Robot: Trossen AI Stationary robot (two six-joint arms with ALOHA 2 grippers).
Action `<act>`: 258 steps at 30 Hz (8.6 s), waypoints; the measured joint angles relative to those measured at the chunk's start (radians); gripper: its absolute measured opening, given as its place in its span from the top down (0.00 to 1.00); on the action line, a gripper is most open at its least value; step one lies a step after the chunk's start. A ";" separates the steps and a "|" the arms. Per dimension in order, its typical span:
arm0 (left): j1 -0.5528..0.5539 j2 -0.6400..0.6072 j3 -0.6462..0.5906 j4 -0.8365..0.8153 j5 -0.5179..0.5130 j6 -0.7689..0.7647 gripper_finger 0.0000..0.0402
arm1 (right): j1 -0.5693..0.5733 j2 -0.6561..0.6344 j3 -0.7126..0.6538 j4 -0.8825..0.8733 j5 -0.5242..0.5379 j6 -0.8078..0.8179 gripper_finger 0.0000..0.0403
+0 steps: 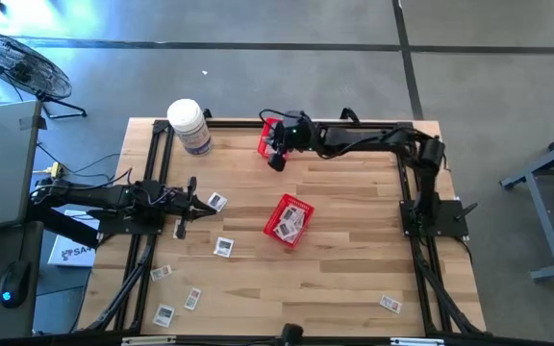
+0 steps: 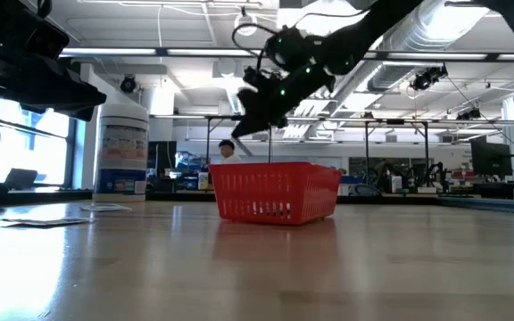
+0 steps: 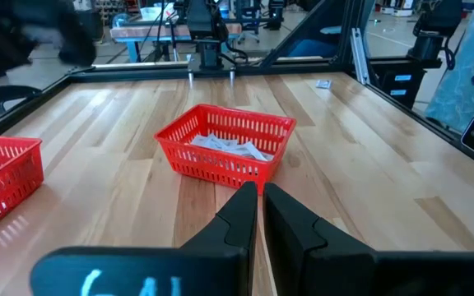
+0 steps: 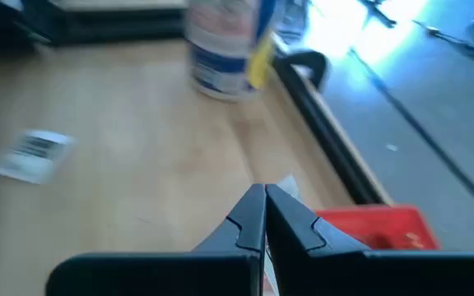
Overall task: Pick & Place First Aid Supplies
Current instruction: Put the white ointment pack into the top red bin, then put the white towelette pack into the bottom red bin
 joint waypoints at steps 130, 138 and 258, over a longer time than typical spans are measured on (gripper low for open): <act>0.000 0.000 0.000 0.000 0.000 0.000 0.95 | 1.199 -0.252 -0.517 -0.243 0.287 1.496 0.73; 0.000 0.000 0.000 0.000 0.000 0.000 0.95 | 1.164 -0.253 -0.514 -0.045 0.371 1.136 0.73; 0.000 0.000 0.000 0.168 -0.022 -0.177 0.95 | 0.594 -0.141 -0.213 0.108 0.217 0.020 0.79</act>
